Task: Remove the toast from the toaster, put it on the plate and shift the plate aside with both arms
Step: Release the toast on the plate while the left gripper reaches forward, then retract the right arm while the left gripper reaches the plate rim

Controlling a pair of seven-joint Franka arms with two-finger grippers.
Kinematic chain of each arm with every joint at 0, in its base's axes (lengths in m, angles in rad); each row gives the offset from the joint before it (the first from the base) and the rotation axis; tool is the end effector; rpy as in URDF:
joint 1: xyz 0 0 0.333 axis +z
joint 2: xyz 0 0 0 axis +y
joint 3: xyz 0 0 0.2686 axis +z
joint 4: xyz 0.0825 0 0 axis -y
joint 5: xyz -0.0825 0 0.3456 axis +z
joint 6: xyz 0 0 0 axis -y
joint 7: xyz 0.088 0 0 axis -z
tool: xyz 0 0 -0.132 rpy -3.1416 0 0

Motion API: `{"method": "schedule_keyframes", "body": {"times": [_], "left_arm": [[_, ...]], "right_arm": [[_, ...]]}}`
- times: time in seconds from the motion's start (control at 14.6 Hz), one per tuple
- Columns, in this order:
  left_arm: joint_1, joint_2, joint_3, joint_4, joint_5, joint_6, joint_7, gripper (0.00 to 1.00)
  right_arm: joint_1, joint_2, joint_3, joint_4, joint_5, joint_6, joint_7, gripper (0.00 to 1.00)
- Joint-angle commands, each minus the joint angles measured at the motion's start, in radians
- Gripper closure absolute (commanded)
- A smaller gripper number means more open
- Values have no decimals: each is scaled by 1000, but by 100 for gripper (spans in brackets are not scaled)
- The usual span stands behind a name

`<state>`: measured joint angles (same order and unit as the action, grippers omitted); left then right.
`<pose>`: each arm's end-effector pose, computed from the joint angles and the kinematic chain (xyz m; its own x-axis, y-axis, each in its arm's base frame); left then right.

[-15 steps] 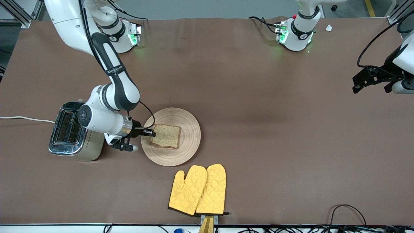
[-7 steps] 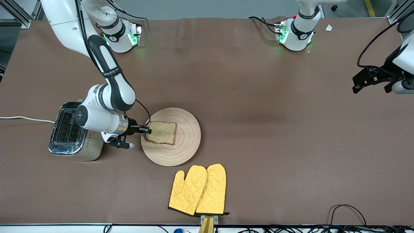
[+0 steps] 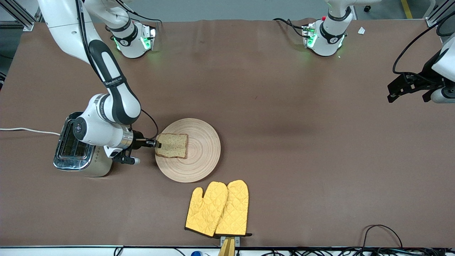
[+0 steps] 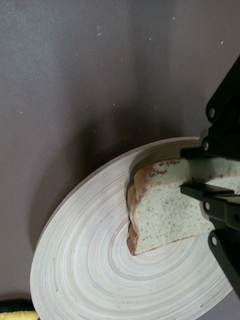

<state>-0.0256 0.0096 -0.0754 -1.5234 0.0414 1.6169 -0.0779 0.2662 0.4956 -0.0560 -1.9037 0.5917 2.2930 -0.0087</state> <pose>0.5239 -0.0476 0.5723 0.9959 -0.0246 0.0867 -0.0217 -0.9992 -0.0340 0.5559 0.1421 0.1951 0.9725 -0.1605 -0.1685 -0.2120 -0.9099 -0.3566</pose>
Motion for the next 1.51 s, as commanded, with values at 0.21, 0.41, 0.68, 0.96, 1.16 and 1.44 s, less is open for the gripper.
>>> {"method": "schedule_keyframes", "body": {"times": [0.21, 0.41, 0.68, 0.96, 1.16, 1.44], "left_arm": [[3, 12, -1, 26, 3, -22, -3, 0], [3, 12, -1, 23, 2, -22, -2, 0], [-2, 36, -3, 17, -14, -22, 4, 0], [-88, 117, -33, 14, -70, -22, -17, 0], [-119, 261, -35, 23, -249, 23, -22, 0], [-181, 446, -41, 19, -508, 234, -78, 0]], "right_arm": [[-4, -46, 5, -17, 7, -16, 23, 10], [-9, -87, 4, -14, -64, -35, 26, 0], [-7, -164, -67, 3, -191, -107, 27, 0], [-13, -287, -154, 29, -291, -230, 21, 0], [-21, -374, -194, 52, -407, -320, 15, 0], [-80, -439, -205, 176, -461, -522, 13, 0]]}}
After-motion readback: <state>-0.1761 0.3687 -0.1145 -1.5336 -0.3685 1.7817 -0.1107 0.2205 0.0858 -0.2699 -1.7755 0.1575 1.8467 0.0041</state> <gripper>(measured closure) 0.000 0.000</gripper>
